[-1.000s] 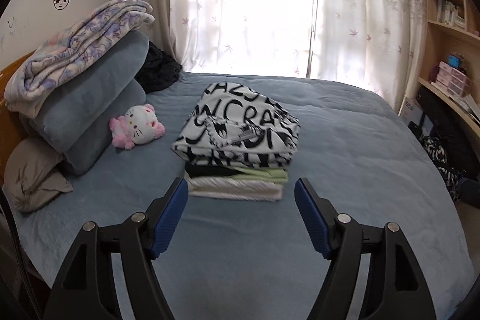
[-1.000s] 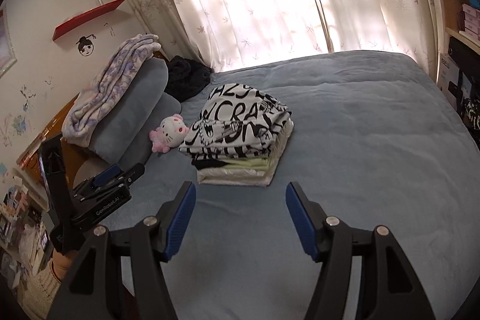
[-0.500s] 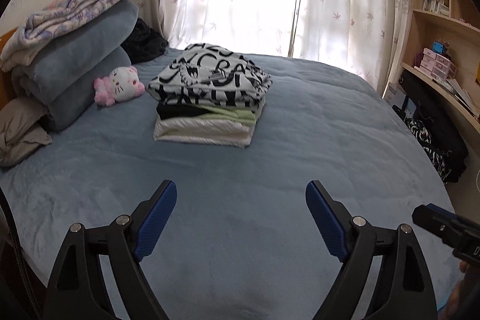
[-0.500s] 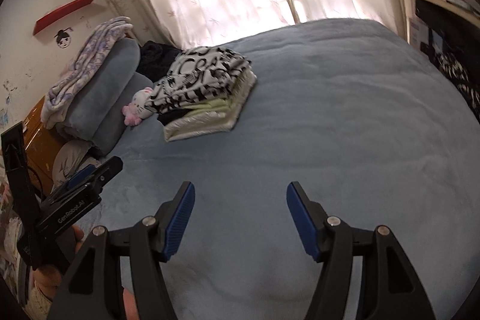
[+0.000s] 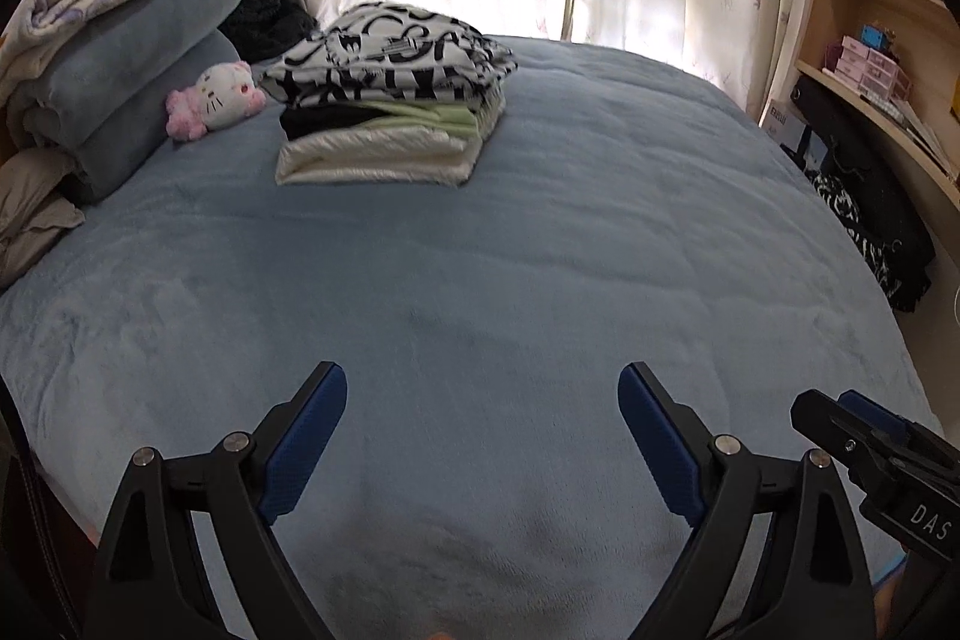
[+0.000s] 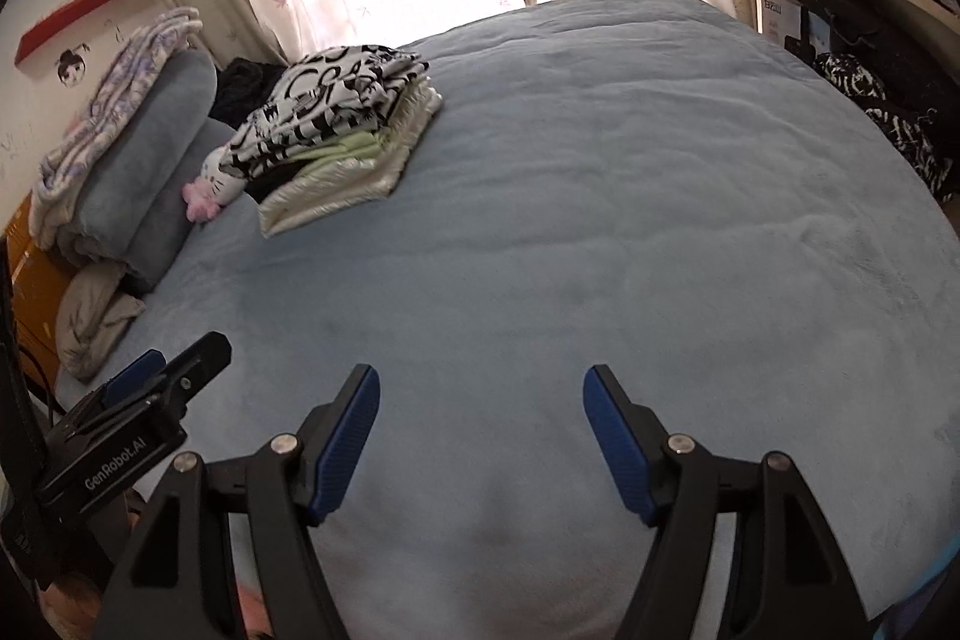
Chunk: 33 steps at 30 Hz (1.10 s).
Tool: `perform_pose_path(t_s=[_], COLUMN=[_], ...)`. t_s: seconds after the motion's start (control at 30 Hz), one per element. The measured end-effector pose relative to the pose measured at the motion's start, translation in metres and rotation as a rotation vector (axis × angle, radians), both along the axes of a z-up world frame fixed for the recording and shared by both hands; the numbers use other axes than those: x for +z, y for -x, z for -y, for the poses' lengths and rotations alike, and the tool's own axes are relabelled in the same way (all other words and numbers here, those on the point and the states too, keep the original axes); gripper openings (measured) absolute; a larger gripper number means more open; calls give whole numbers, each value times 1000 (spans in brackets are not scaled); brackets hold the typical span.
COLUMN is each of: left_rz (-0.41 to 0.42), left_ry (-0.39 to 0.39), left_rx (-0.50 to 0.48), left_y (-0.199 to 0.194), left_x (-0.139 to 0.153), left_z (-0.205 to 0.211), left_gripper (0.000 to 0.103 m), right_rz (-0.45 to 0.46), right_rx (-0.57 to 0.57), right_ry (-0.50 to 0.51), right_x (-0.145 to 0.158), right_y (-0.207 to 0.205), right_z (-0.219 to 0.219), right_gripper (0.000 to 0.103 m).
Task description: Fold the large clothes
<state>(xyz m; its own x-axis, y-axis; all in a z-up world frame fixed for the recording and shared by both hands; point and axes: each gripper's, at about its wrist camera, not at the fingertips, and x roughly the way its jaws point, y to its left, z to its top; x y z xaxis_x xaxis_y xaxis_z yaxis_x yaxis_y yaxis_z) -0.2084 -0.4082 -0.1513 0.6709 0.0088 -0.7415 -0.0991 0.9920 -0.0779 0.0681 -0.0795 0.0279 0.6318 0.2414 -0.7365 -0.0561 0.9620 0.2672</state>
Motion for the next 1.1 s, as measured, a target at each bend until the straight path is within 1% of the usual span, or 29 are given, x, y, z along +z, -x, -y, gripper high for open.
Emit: perform_pose_path(t_s=[0.13, 0.2, 0.37, 0.63, 1.1], left_rz=[-40, -46, -41, -46, -39], left_ry=[4, -5, -23, -27, -43], left_rx=[-14, -21, -29, -42, -34], left_y=[7, 9, 16, 22, 30], left_x=[-14, -16, -15, -14, -10], left_z=[11, 15, 25, 31, 35], left_gripper=[91, 91, 91, 91, 91], right_rz=[-22, -29, -38, -24, -17], right_rx=[9, 10, 14, 24, 22], right_ry=[17, 26, 38, 36, 36], right_x=[-10, -14, -21, -19, -19], right_y=[9, 11, 16, 22, 25], right_z=[1, 1, 0, -1, -2], right_gripper=[71, 71, 71, 71, 71])
